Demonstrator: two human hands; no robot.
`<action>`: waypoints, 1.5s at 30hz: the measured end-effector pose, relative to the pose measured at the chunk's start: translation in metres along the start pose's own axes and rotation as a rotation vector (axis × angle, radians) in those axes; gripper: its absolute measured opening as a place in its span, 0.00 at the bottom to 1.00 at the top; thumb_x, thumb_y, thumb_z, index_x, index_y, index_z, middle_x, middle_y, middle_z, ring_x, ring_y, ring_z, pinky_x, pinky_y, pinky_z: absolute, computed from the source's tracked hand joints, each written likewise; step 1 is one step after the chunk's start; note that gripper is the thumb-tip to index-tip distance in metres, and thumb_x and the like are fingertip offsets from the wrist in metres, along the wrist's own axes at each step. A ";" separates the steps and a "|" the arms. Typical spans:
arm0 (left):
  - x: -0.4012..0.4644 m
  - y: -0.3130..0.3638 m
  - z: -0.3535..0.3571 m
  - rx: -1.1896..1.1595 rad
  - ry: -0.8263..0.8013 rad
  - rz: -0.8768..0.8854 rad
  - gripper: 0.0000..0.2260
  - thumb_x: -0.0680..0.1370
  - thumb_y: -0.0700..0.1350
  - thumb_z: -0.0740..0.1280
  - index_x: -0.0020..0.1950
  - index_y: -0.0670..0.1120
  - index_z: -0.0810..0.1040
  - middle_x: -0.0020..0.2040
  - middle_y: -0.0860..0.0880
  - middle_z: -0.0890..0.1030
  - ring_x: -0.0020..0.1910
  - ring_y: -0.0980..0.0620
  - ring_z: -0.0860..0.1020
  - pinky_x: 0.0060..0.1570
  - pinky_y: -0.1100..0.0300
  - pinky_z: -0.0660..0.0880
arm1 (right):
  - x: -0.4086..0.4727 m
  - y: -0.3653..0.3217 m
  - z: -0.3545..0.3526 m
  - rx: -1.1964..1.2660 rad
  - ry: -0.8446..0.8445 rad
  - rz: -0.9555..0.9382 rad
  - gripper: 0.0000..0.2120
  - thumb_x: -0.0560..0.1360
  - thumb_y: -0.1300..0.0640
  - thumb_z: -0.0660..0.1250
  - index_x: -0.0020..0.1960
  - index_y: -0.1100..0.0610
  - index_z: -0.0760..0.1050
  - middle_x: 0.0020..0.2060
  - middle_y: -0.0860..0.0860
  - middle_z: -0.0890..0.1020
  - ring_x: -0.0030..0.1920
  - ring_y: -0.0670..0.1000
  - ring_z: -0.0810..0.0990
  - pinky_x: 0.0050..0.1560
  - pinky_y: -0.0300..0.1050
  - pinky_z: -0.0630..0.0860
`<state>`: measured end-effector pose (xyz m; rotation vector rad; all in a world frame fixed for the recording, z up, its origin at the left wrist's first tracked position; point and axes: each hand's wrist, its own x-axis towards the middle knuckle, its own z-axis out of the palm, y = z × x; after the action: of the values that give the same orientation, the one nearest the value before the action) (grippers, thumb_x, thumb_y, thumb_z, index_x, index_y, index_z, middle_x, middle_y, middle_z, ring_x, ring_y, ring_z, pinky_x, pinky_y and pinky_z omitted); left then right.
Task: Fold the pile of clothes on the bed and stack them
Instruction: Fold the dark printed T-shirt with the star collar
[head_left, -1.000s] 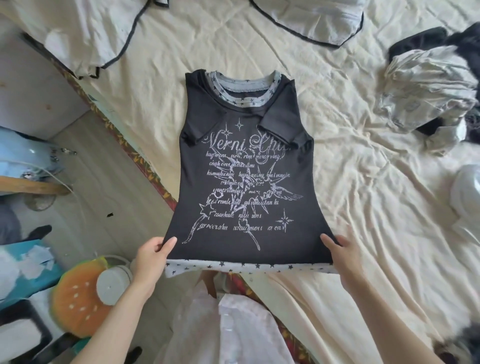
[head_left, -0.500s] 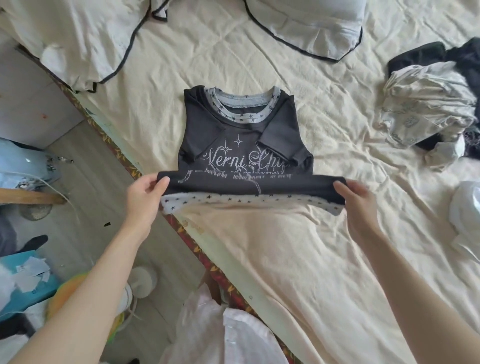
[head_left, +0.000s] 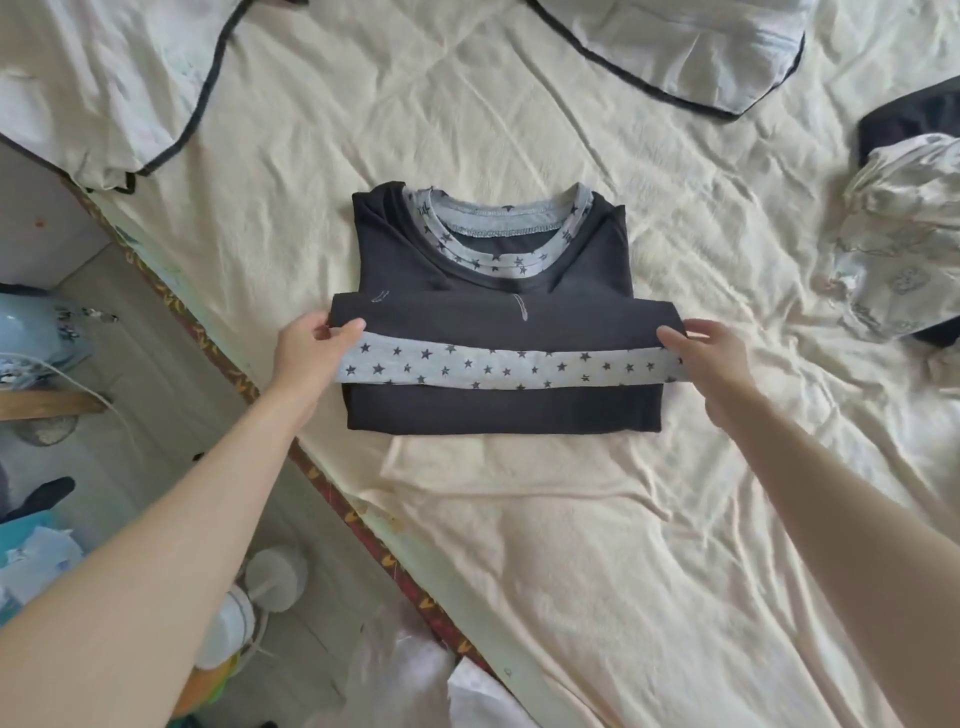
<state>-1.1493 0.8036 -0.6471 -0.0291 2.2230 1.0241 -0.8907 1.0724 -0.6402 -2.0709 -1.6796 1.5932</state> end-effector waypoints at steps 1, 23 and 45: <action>0.000 -0.004 0.001 0.019 0.010 -0.019 0.11 0.75 0.46 0.69 0.51 0.39 0.78 0.46 0.45 0.79 0.44 0.50 0.76 0.46 0.57 0.71 | 0.001 0.003 0.001 -0.017 0.009 0.020 0.20 0.74 0.56 0.68 0.63 0.62 0.73 0.50 0.54 0.80 0.46 0.51 0.80 0.40 0.39 0.74; 0.070 0.059 0.006 0.121 0.124 0.147 0.23 0.75 0.34 0.64 0.69 0.47 0.68 0.60 0.45 0.70 0.50 0.52 0.72 0.54 0.61 0.71 | 0.044 -0.075 0.034 0.205 0.059 0.029 0.19 0.77 0.61 0.64 0.67 0.60 0.68 0.54 0.55 0.77 0.48 0.50 0.77 0.56 0.47 0.77; 0.104 0.054 0.010 -0.126 0.286 0.123 0.05 0.77 0.50 0.66 0.47 0.49 0.73 0.45 0.52 0.78 0.46 0.53 0.76 0.52 0.56 0.74 | 0.082 -0.078 0.034 0.158 0.208 0.029 0.08 0.77 0.58 0.62 0.53 0.59 0.76 0.37 0.51 0.76 0.32 0.44 0.73 0.31 0.35 0.69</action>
<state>-1.2389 0.8740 -0.6771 -0.1008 2.4369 1.2954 -0.9780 1.1472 -0.6653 -2.1070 -1.4160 1.4097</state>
